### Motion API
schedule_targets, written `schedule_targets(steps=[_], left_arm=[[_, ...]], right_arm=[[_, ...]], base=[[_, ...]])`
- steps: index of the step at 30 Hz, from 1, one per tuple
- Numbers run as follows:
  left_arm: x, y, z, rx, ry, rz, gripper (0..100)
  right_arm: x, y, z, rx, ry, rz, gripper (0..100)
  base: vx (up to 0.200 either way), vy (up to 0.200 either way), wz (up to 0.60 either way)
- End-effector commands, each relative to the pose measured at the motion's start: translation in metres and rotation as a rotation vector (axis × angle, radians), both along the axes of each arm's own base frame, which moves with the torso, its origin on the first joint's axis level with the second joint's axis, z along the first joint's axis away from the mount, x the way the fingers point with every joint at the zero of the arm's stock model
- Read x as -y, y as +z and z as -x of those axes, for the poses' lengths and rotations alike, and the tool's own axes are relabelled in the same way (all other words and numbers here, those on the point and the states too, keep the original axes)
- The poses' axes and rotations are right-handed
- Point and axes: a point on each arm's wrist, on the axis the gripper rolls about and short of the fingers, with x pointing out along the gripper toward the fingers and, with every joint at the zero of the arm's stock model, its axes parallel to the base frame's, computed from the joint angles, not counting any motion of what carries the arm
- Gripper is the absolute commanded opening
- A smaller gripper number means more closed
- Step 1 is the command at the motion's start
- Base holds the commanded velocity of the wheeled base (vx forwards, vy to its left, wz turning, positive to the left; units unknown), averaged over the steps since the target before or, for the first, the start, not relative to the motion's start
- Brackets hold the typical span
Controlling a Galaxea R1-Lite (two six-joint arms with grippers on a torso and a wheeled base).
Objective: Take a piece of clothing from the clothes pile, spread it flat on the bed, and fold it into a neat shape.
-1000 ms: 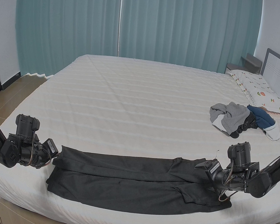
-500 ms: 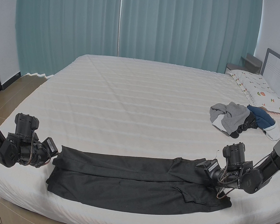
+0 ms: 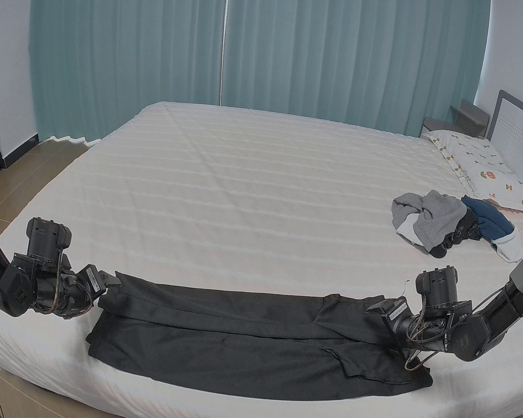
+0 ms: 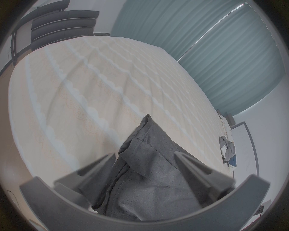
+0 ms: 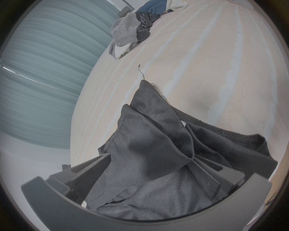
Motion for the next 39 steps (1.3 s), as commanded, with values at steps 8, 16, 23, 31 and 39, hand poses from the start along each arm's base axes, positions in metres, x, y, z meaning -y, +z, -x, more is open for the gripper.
schedule_targets(steps=[8,16,23,31,39], left_arm=[[0.001,-0.021,-0.015,-0.055,0.003,0.009,100],[0.004,-0.031,-0.029,-0.063,0.001,0.005,100],[0.003,-0.027,-0.031,-0.018,0.007,0.012,0],[0.003,-0.022,-0.029,0.018,0.018,0.018,0],[0.003,-0.016,-0.029,0.036,0.018,0.019,0]], right_arm=[[0.000,-0.002,0.000,-0.005,0.004,0.004,100],[-0.001,-0.002,0.000,-0.006,0.003,0.003,100],[0.000,-0.002,-0.001,-0.004,0.001,0.005,100],[0.000,-0.004,-0.003,-0.006,0.001,0.009,100],[-0.002,-0.010,-0.010,-0.012,-0.007,0.022,0]], base=[[0.000,0.000,0.00],[0.000,0.000,0.00],[0.000,0.000,0.00],[0.000,0.000,0.00],[0.000,0.000,0.00]])
